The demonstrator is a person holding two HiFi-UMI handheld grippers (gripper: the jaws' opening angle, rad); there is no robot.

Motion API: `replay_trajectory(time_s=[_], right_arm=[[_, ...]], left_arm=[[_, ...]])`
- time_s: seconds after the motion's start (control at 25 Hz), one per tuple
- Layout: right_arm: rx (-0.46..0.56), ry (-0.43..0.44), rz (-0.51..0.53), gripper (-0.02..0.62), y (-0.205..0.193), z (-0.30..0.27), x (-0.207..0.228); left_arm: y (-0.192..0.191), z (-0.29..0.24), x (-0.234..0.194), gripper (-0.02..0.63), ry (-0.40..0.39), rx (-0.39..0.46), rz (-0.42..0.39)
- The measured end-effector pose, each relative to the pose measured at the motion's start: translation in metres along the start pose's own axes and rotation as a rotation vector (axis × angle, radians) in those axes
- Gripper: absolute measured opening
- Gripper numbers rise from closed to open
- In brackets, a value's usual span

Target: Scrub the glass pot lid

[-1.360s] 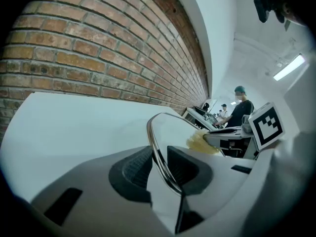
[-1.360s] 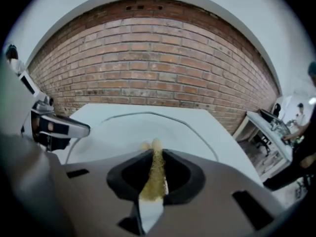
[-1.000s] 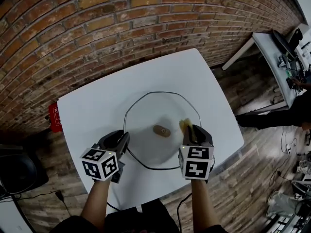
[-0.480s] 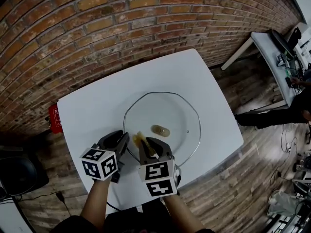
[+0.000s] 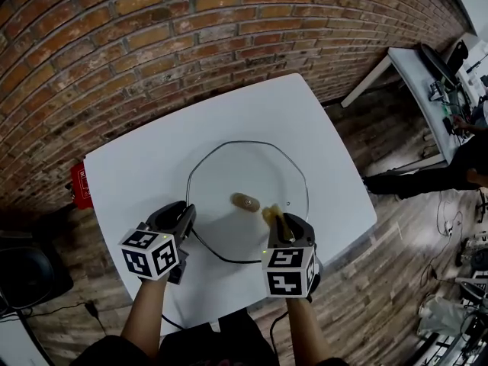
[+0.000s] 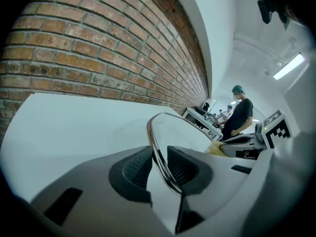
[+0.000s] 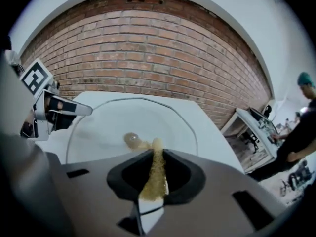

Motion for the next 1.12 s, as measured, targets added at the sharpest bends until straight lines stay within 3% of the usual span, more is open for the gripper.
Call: replay_trajectory(time_s=[0.28, 0.56, 0.72, 1.12], right_arm=[[0.002, -0.022, -0.055, 0.058, -0.005, 0.001, 0.019], [0.25, -0.043, -0.117, 0.058, 0.019, 0.025, 0.016], [0.364, -0.009, -0.15, 0.058, 0.035, 0.043, 0.01], [0.625, 0.057, -0.153, 0.058, 0.09, 0.124, -0.004]], left_arm=[[0.001, -0.001, 0.001, 0.098, -0.003, 0.006, 0.0], [0.011, 0.013, -0.001, 0.098, 0.003, 0.062, -0.03], [0.022, 0.034, 0.001, 0.097, 0.039, 0.084, -0.102], [0.091, 0.111, 0.049, 0.064, 0.085, 0.307, -0.273]])
Point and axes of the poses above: the fingertips, and each gripper's own axes: z backward along the fingers, x to its right, y out of its top, the point moved 2 cm from there along z, backward along the fingers, and after that the axes turned 7 degrees about -x, right-handed, at the moved point
